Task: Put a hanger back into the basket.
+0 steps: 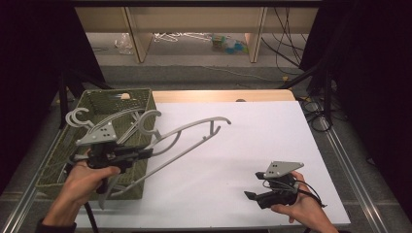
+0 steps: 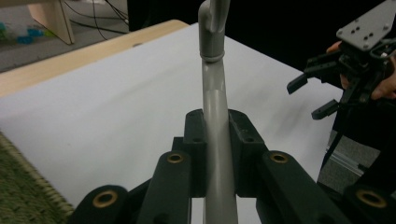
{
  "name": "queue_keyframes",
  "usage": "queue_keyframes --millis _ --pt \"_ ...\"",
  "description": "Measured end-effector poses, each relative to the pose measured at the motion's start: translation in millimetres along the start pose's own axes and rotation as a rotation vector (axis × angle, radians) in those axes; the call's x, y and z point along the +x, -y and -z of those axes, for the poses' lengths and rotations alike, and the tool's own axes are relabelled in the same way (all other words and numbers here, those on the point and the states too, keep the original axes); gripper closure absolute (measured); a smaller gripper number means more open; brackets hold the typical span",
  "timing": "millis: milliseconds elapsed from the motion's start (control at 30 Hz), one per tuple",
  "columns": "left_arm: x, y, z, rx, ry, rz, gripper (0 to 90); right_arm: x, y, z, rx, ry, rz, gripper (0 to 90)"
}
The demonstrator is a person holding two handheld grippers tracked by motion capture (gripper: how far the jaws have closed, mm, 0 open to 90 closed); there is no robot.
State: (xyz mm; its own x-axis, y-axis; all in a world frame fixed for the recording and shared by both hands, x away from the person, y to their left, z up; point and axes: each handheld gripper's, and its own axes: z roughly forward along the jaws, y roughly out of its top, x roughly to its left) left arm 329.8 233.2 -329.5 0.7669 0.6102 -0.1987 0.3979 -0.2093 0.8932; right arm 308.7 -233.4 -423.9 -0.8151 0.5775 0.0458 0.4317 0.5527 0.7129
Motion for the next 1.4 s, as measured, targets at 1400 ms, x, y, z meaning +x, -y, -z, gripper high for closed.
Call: queue_keyframes --millis 1400 --pt "141.5 0.1 94.3 0.012 -0.363 0.171 78.7 -1.7 2.8 -0.5 -0.01 -0.017 -0.01 27.0"
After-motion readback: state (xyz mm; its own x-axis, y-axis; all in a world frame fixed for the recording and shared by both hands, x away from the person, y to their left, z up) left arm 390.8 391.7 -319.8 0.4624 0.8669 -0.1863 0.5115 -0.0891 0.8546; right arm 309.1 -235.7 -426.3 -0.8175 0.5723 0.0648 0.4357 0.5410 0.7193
